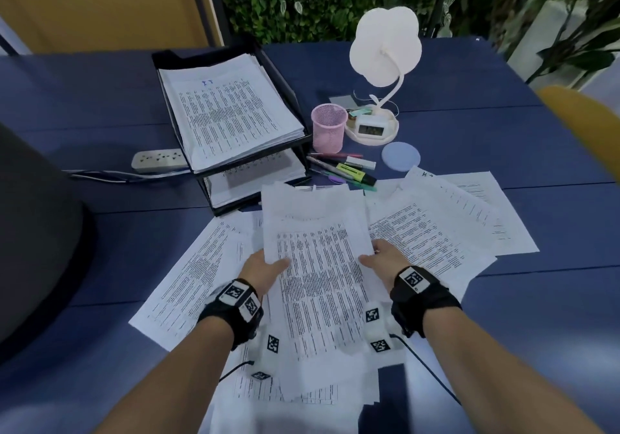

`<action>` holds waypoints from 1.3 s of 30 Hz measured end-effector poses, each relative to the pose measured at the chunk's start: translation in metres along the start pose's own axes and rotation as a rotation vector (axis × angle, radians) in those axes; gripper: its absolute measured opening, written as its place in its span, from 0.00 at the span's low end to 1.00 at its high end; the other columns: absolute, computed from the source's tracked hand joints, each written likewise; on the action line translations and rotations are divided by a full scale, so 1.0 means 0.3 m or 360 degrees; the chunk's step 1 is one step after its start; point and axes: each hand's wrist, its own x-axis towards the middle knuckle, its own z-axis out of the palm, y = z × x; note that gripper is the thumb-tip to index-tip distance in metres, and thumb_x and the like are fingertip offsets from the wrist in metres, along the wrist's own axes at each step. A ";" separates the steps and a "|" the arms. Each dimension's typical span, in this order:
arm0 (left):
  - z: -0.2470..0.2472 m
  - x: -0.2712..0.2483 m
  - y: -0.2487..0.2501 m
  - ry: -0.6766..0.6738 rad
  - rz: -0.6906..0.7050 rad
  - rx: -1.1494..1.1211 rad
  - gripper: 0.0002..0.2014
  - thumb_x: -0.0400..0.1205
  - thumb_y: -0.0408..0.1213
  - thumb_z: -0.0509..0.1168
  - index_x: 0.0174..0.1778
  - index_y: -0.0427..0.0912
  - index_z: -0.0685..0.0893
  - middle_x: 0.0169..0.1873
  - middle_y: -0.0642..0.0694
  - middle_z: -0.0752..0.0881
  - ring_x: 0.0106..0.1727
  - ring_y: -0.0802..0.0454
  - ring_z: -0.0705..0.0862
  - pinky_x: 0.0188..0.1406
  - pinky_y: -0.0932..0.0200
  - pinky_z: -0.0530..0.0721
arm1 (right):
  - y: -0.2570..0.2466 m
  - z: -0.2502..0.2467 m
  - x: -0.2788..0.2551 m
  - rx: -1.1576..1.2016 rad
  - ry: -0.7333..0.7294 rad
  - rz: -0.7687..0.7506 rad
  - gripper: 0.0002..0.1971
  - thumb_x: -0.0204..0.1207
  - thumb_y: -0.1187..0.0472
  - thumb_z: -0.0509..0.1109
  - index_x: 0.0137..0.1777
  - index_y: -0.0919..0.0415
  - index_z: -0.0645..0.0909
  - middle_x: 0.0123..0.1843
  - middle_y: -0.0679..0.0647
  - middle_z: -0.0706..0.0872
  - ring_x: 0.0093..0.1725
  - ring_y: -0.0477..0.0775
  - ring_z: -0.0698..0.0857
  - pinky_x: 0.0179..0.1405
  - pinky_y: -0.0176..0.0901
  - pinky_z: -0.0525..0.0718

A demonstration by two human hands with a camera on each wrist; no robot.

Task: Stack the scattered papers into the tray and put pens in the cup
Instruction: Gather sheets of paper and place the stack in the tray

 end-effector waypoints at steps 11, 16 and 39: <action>-0.078 -0.035 0.188 0.0121 0.0335 -0.0570 0.19 0.79 0.45 0.68 0.66 0.49 0.78 0.57 0.56 0.84 0.65 0.52 0.81 0.67 0.52 0.75 | -0.226 -0.049 -0.108 0.0575 0.0194 -0.0528 0.14 0.79 0.71 0.65 0.62 0.60 0.78 0.58 0.55 0.86 0.58 0.55 0.84 0.54 0.42 0.80; -0.125 -0.062 0.285 0.0176 0.0490 -0.0384 0.24 0.75 0.55 0.70 0.61 0.46 0.77 0.57 0.56 0.82 0.62 0.54 0.80 0.67 0.54 0.74 | -0.350 -0.064 -0.170 0.0776 0.0256 -0.0877 0.13 0.79 0.72 0.65 0.55 0.54 0.78 0.55 0.51 0.87 0.57 0.52 0.85 0.60 0.43 0.81; -0.118 -0.077 0.328 0.0366 0.0733 -0.0768 0.16 0.80 0.38 0.68 0.63 0.43 0.78 0.60 0.47 0.85 0.64 0.51 0.82 0.61 0.58 0.82 | -0.402 0.007 -0.216 0.0707 0.0375 -0.1085 0.15 0.78 0.72 0.65 0.63 0.61 0.75 0.56 0.54 0.86 0.51 0.43 0.85 0.53 0.31 0.83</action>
